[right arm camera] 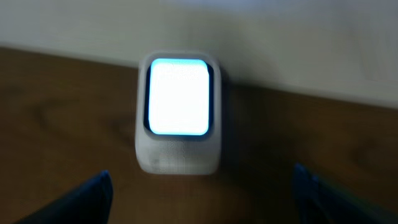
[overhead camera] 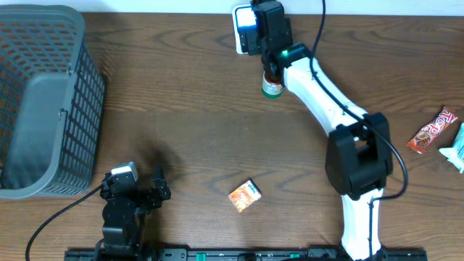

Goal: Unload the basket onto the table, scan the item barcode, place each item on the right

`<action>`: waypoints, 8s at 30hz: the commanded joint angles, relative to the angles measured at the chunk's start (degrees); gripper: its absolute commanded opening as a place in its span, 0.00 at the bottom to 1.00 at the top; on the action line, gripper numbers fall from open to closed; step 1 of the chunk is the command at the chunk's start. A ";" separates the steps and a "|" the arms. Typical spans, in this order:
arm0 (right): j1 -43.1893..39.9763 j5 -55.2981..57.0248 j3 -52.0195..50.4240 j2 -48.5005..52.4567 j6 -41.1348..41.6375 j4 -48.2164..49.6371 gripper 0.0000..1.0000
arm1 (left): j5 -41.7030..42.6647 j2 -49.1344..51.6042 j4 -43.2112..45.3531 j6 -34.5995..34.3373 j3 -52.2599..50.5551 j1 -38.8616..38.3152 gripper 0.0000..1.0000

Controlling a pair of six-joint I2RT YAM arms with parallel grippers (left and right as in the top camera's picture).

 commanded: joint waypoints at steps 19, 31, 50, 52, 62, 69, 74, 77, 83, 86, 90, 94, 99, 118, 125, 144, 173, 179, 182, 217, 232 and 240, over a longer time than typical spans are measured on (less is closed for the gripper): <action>-0.37 -10.16 -0.11 -6.84 12.48 -34.21 0.99 | -0.04 -0.04 -0.09 1.03 -0.31 0.24 0.98; -1.44 -6.23 -0.11 1.49 7.72 -34.36 0.99 | -0.04 -0.04 -0.09 1.03 -0.31 0.24 0.98; -3.56 -8.28 -0.09 10.95 4.00 -27.89 0.99 | -0.04 -0.04 -0.11 1.03 -0.31 0.24 0.98; -3.56 -8.20 -0.09 11.23 4.00 -27.30 0.96 | -0.04 -0.04 -0.09 1.03 -0.31 0.24 0.98; -3.72 -8.13 6.62 11.30 4.31 -35.91 0.63 | -0.04 -0.04 -0.09 1.03 -0.31 0.24 0.98; -3.85 -13.22 19.45 11.30 4.28 -50.51 0.58 | -0.04 -0.04 -0.11 1.03 -0.31 0.24 0.98; -4.39 -22.49 24.04 11.30 4.92 -55.01 0.64 | -0.04 -0.04 -0.28 1.03 -0.31 0.24 0.98; -4.90 -23.58 24.46 11.30 8.28 -54.69 0.61 | -0.04 -0.04 -0.28 1.01 -0.31 0.24 0.98; -6.05 -38.47 24.44 11.39 14.82 -47.50 0.52 | -0.04 -0.04 -0.28 1.03 -0.31 0.24 0.98; -6.08 -42.60 24.44 11.41 20.83 -43.06 0.52 | -0.04 -0.04 -0.28 1.03 -0.31 0.24 0.98; -6.08 -46.56 24.39 11.61 30.73 -36.89 0.51 | -0.04 -0.04 -0.28 1.01 -0.31 0.24 0.98; -6.05 -51.67 24.39 13.14 45.29 -26.21 0.49 | -0.04 -0.04 -0.26 1.03 -0.31 0.24 0.98; -6.12 -56.63 24.39 18.27 58.73 -11.96 0.51 | -0.04 -0.04 -0.28 1.03 -0.31 0.24 0.98; -10.88 -67.47 24.39 27.82 90.66 22.69 0.52 | -0.04 -0.04 -0.28 1.03 -0.31 0.24 0.98; -11.98 -68.08 24.39 27.85 100.10 25.18 0.52 | -0.04 -0.04 -0.28 1.03 -0.31 0.24 0.98; -11.37 -77.64 24.41 24.70 96.94 44.85 0.33 | -0.04 -0.04 -0.28 1.03 -0.31 0.24 0.98; -9.51 24.61 17.75 -3.15 42.86 -69.00 0.43 | -0.04 -0.04 -0.28 1.03 -0.31 0.24 0.98; -19.78 25.09 4.24 -3.13 42.84 -60.74 0.48 | -0.04 -0.04 -0.28 1.03 -0.31 0.24 0.98; -25.94 24.48 -3.96 -3.13 42.62 -54.95 0.49 | -0.04 -0.04 -0.28 1.03 -0.31 0.24 0.98; -24.65 -27.78 4.04 -14.01 11.80 -63.10 0.99 | -0.04 -0.04 -0.28 1.03 -0.31 0.24 0.98; 18.14 -26.16 -16.37 -14.01 5.75 -58.53 0.99 | -0.04 -0.04 -0.28 1.03 -0.31 0.24 0.98; 28.39 -16.65 -22.23 -14.01 8.83 -48.87 0.99 | -0.04 -0.04 -0.26 1.03 -0.31 0.24 0.98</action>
